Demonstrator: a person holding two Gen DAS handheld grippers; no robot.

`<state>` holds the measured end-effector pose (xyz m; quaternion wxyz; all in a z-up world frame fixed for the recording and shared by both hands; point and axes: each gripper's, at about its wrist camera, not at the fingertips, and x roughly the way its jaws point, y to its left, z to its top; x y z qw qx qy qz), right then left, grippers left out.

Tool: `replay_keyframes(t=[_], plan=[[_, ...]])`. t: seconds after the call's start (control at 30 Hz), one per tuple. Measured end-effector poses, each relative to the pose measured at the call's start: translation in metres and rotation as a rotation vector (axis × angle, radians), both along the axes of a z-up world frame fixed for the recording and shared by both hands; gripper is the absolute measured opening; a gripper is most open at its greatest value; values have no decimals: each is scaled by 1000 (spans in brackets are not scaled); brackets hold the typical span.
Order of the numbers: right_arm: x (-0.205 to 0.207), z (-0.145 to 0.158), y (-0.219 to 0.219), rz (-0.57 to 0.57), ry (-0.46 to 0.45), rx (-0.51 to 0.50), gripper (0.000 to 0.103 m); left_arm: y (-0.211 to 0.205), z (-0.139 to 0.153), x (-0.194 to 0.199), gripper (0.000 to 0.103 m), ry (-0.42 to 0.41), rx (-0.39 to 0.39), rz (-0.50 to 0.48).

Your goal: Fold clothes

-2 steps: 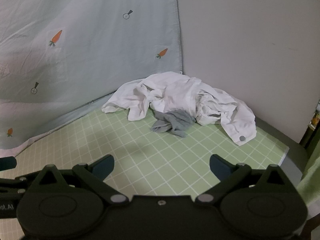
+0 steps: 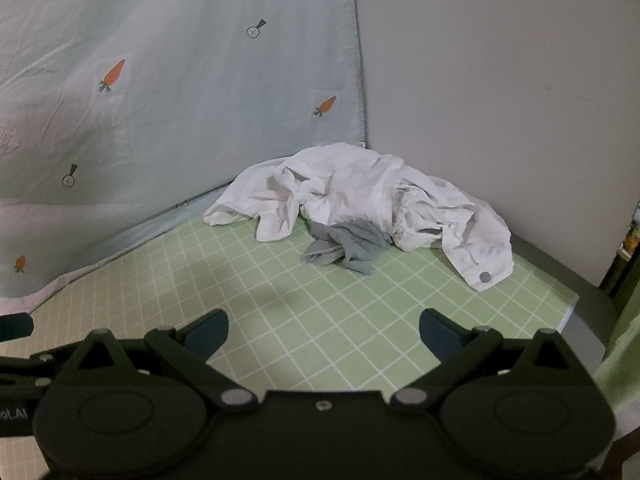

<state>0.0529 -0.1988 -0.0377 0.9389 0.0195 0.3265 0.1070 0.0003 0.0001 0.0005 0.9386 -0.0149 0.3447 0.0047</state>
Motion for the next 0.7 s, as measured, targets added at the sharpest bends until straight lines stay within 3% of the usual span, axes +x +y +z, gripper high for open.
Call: replay_keyframes(t=[0.7], plan=[[-3, -7, 6, 2, 4, 6, 103, 3, -6, 1, 103, 2, 2, 32]])
